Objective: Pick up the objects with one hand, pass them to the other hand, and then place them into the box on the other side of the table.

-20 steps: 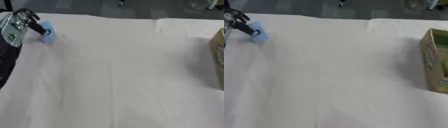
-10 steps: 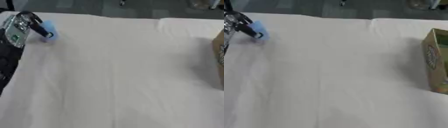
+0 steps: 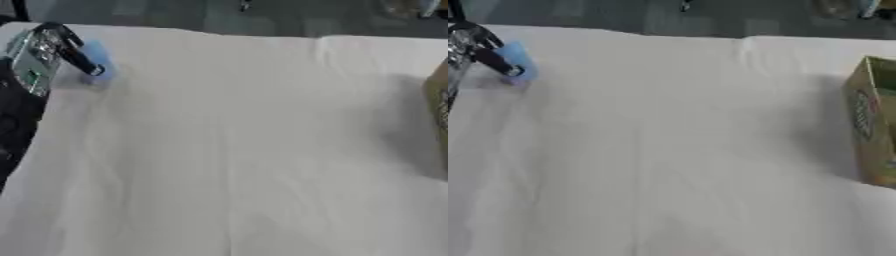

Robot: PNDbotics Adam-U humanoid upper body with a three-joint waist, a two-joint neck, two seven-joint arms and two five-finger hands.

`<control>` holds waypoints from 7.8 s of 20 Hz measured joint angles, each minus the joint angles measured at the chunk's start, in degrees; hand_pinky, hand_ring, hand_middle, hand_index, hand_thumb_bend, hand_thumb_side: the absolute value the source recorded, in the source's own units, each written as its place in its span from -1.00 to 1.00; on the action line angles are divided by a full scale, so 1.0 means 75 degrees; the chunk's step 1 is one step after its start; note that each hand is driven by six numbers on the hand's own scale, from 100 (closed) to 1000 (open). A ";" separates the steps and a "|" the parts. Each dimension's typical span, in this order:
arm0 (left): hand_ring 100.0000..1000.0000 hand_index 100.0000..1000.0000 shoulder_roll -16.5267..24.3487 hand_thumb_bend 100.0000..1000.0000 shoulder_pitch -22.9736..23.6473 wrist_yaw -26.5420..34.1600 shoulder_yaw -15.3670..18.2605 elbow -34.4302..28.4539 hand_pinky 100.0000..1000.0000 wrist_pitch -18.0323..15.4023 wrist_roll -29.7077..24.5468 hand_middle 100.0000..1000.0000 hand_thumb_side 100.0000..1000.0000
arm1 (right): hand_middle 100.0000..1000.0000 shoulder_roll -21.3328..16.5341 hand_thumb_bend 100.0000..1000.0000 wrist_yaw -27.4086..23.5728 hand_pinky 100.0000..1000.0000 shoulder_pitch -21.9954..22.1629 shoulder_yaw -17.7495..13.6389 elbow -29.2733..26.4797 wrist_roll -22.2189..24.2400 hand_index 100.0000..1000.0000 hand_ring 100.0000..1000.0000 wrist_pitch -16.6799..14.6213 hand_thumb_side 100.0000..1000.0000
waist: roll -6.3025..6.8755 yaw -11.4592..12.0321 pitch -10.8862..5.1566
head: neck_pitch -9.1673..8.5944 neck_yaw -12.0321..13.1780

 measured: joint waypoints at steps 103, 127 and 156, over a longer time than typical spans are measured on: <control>0.06 0.20 -0.0937 -0.96 0.3949 0.4004 -0.2759 -0.8262 0.26 -0.1858 0.1450 -0.17 -1.00 | 0.74 0.1836 -0.66 0.1099 0.64 -0.3883 0.3076 -0.0622 0.3334 0.76 0.58 0.0126 -0.64 | -0.0033 0.0453 -0.0540 | 0.0544 -0.0642; 0.06 0.19 -0.0911 -0.84 0.3213 0.3677 -0.3414 -0.8120 0.25 -0.2257 0.1165 -0.17 -1.00 | 0.71 0.2554 -0.24 0.2170 0.62 -0.4318 0.3800 -0.0428 0.4666 0.78 0.56 -0.0345 -0.93 | -0.0033 0.0478 -0.0615 | 0.0625 -0.0631; 0.00 0.11 -0.1302 -0.76 0.3355 0.3577 -0.3444 -0.8220 0.21 -0.2122 0.1527 -0.26 -1.00 | 0.61 0.3063 -0.20 0.3295 0.54 -0.4076 0.3777 -0.0448 0.4155 0.72 0.43 -0.0126 -0.77 | -0.0053 0.0485 -0.0616 | 0.0671 -0.0745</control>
